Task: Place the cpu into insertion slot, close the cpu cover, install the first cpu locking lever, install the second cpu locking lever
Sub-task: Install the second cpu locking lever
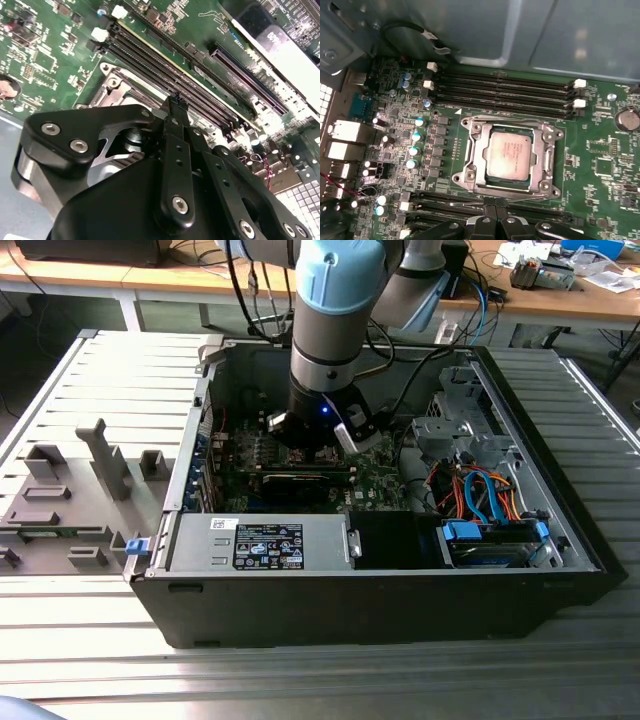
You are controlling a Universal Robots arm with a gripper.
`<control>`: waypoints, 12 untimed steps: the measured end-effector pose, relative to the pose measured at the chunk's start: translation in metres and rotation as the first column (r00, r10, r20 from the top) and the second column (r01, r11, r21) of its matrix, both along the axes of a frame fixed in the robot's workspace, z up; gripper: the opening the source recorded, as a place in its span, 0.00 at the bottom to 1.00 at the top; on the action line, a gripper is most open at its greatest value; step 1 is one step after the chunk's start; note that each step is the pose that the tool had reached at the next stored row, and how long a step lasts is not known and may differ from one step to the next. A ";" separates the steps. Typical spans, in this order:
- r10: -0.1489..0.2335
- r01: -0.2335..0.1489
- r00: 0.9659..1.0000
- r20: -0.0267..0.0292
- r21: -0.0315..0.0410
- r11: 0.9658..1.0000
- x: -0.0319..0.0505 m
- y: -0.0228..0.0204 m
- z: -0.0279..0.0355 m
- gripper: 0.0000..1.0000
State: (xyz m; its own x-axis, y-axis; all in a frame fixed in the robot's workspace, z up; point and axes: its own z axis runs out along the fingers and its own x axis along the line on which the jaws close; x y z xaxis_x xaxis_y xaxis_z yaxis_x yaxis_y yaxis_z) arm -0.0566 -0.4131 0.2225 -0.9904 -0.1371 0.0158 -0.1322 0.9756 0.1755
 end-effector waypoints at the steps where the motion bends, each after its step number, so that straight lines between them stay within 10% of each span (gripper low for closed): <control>1: 0.001 -0.001 1.000 0.000 0.000 1.000 -0.0014 0.0000 -0.0008 0.11; 12: 0.030 -0.030 1.000 0.000 0.007 1.000 -0.0179 0.0003 -0.0162 0.11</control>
